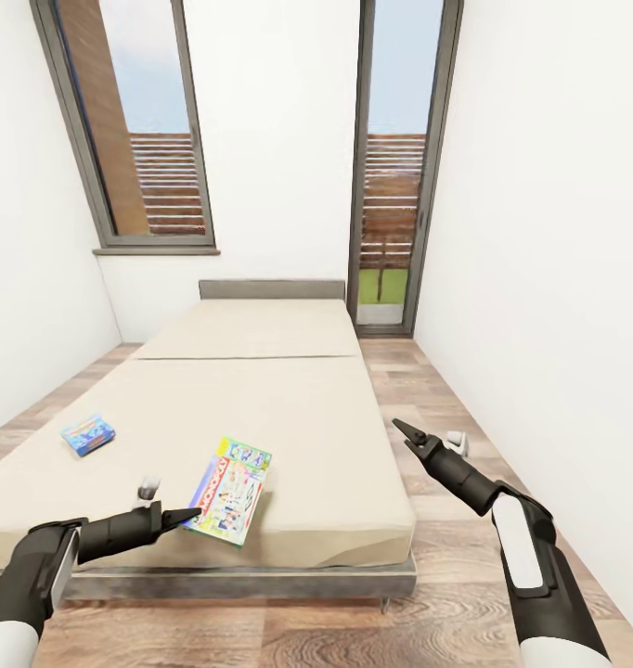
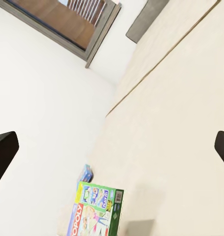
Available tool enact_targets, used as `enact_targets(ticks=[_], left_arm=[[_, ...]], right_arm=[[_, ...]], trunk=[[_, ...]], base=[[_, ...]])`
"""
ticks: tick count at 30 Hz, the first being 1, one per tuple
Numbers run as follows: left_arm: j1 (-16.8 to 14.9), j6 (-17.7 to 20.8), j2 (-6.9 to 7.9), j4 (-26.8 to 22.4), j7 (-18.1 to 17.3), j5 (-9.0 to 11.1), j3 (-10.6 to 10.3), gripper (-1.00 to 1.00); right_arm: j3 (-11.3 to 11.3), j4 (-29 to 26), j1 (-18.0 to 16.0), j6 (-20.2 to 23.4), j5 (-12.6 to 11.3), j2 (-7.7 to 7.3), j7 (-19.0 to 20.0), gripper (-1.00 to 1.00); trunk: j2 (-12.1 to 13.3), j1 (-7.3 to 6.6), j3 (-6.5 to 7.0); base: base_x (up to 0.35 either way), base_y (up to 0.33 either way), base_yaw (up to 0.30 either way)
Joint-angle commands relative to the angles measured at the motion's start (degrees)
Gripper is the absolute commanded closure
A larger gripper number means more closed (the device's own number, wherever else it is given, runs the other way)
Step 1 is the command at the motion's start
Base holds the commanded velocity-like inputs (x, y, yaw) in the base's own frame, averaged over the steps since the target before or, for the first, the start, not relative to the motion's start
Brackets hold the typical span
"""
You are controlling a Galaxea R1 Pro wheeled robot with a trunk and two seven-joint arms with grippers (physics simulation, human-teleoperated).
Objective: Put all the toys in the child's room - the three board games (two on the bed and one on the table), the two jigsaw puzzles on the table, and the tennis ball on the table - inside the toy box on the table in the child's room.
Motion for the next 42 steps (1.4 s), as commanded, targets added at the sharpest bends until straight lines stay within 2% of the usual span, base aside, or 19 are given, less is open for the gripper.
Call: enact_targets(ticks=[1,5,8,10,12,16,20,21,24,27,34,38,42], left_arm=[[-0.08,1.37,0.05,-0.03,-1.17,-0.67,0.19,1.00],[-0.17,3.27,0.60,-0.14,-5.55,-0.75,0.16,1.00],[-0.17,3.88,1.64,-1.61,-9.96,-1.01,0.02,1.00],[-0.13,4.58,2.60,-3.36,-9.96,-0.96,-0.15,1.00],[-0.04,5.80,3.51,-4.64,-9.96,-0.93,-0.26,1.00],[0.16,7.27,5.53,-6.26,-9.96,-0.74,-0.33,1.00],[0.21,8.80,6.66,-6.76,-9.96,-0.50,-0.18,1.00],[0.22,9.09,7.06,-6.87,-9.96,0.11,-0.22,1.00],[0.28,9.32,7.41,-6.94,-9.96,2.36,-0.24,1.00],[0.31,9.39,7.60,-6.97,-9.96,3.36,-0.25,1.00],[0.39,9.38,7.94,-6.84,-9.96,3.75,-0.33,1.00],[0.45,9.32,7.86,-6.28,-9.96,3.78,-0.40,1.00],[0.73,9.32,7.81,-6.09,-9.96,3.76,-0.49,1.00]], right_arm=[[-0.11,-0.01,-0.05,0.41,-0.04,0.09,0.12,-1.00],[0.25,-0.05,-0.05,0.51,0.08,0.21,-0.27,-1.00],[2.85,-0.09,-0.05,0.53,0.15,0.16,-1.34,-1.00],[5.36,-0.09,-0.05,0.52,0.25,0.09,-1.80,-1.00],[6.75,-0.10,-0.05,0.39,0.30,0.09,-1.99,-1.00],[7.30,-0.32,-0.05,-0.13,0.27,0.07,-2.02,-1.00],[7.29,-0.60,-0.05,-0.25,0.22,0.05,-1.94,-1.00],[7.37,-0.64,-0.05,-0.23,0.19,0.06,-1.96,-1.00],[7.44,-0.63,-0.05,-0.17,0.09,0.16,-1.85,-1.00],[7.44,-0.64,-0.05,-0.17,-0.18,0.20,-1.73,-1.00],[7.38,-0.80,-0.05,0.21,-0.44,0.28,-1.93,-1.00],[7.60,-1.57,0.62,0.33,-0.20,0.83,-2.23,-1.00],[7.69,-1.41,0.96,0.51,-0.09,0.88,-3.57,-1.00]], trunk=[[0.39,-0.24,0.12],[1.99,-1.11,0.84],[3.20,-1.77,1.38],[4.00,-2.21,1.74],[4.80,-2.65,2.10],[6.41,-3.53,2.82],[8.01,-4.41,3.54],[8.41,-4.63,3.71],[9.61,-5.29,4.25],[10.82,-5.95,4.79],[13.62,-7.48,6.05],[15.23,-8.36,6.77],[16.83,-9.24,7.48]], base=[[0.000,0.000,0.000],[0.000,0.000,0.000],[0.000,0.000,0.000],[0.000,0.000,0.000],[0.000,0.000,0.000],[0.000,0.000,0.000],[0.000,0.000,0.000],[0.000,0.000,0.000],[0.000,0.000,0.000],[0.000,0.000,0.000],[0.000,0.000,0.000],[0.000,0.000,0.000],[0.000,0.000,0.000]])
